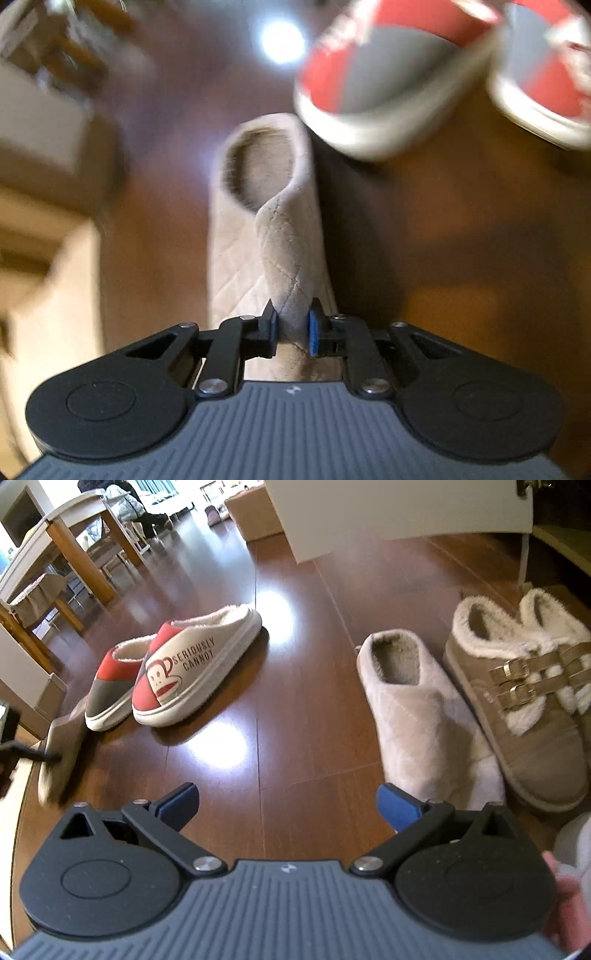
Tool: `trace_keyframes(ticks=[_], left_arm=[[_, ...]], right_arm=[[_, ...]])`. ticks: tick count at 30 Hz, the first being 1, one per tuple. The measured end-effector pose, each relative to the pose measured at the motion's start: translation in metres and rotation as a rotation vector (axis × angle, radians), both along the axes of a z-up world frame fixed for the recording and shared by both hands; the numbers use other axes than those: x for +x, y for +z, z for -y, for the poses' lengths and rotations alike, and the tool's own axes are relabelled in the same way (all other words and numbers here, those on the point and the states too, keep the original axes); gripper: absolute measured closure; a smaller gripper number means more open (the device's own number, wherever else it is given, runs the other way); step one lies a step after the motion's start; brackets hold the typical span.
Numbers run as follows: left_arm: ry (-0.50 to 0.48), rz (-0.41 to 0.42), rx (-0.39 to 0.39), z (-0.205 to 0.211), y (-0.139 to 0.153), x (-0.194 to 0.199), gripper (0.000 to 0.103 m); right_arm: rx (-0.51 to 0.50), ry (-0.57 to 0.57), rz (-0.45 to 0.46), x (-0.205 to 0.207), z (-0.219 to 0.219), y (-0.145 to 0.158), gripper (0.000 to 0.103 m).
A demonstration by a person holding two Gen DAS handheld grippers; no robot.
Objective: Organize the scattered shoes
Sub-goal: 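Grasp the second beige quilted slipper by its heel with the left gripper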
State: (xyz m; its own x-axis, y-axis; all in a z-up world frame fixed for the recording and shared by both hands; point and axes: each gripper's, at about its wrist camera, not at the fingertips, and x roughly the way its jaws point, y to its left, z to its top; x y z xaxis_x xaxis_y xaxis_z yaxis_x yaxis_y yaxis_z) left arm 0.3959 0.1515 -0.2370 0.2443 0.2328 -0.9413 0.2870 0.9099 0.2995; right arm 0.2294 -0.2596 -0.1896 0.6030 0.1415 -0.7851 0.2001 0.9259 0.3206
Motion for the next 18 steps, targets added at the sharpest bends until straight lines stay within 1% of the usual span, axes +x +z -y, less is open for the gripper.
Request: trace_keyframes(ticks=[2, 3, 4, 5, 6, 7, 8, 9, 10, 11, 12, 13, 14, 16, 18], left_arm=[[-0.058, -0.039, -0.075, 0.032, 0.007, -0.036, 0.087], [-0.088, -0.065, -0.136, 0.056, 0.011, -0.056, 0.087], [-0.118, -0.093, -0.214, 0.084, 0.014, -0.071, 0.086], [-0.142, -0.113, -0.273, 0.104, 0.014, -0.079, 0.085], [-0.161, -0.126, -0.314, 0.118, 0.015, -0.085, 0.083], [-0.183, -0.131, -0.340, 0.132, 0.016, -0.092, 0.077], [-0.222, -0.142, -0.369, 0.152, 0.020, -0.100, 0.069], [-0.248, -0.154, -0.380, 0.162, 0.025, -0.104, 0.064], [-0.263, -0.155, -0.393, 0.164, 0.033, -0.108, 0.055], [-0.279, -0.145, -0.408, 0.165, 0.043, -0.113, 0.050], [-0.292, -0.113, -0.399, 0.161, 0.057, -0.118, 0.048], [-0.299, -0.065, -0.370, 0.155, 0.074, -0.126, 0.042], [-0.288, -0.028, -0.334, 0.148, 0.084, -0.131, 0.037], [-0.253, 0.016, -0.290, 0.138, 0.098, -0.136, 0.035], [-0.170, 0.058, -0.237, 0.114, 0.108, -0.145, 0.033]], right_arm=[[0.013, -0.015, -0.010, -0.006, 0.003, 0.000, 0.001], [0.019, -0.021, -0.015, -0.008, 0.004, 0.000, 0.001], [0.038, -0.034, -0.035, -0.013, 0.005, -0.002, 0.001], [0.047, -0.039, -0.041, -0.015, 0.005, -0.002, 0.001], [0.057, -0.039, -0.045, -0.017, 0.005, -0.002, 0.001], [0.067, -0.039, -0.050, -0.020, 0.004, -0.003, 0.001], [0.069, -0.037, -0.059, -0.023, 0.001, -0.002, 0.001], [0.069, -0.030, -0.060, -0.026, 0.000, -0.001, 0.001], [0.070, -0.022, -0.060, -0.028, -0.002, 0.000, 0.001], [0.071, -0.015, -0.059, -0.031, -0.004, 0.000, 0.001], [0.065, 0.004, -0.052, -0.035, -0.008, 0.002, 0.001], [0.059, 0.021, -0.049, -0.037, -0.012, 0.003, 0.001], [0.052, 0.037, -0.047, -0.038, -0.016, 0.003, 0.001], [0.047, 0.079, -0.041, -0.038, -0.028, 0.002, 0.001], [0.051, 0.134, -0.033, -0.037, -0.046, 0.000, 0.001]])
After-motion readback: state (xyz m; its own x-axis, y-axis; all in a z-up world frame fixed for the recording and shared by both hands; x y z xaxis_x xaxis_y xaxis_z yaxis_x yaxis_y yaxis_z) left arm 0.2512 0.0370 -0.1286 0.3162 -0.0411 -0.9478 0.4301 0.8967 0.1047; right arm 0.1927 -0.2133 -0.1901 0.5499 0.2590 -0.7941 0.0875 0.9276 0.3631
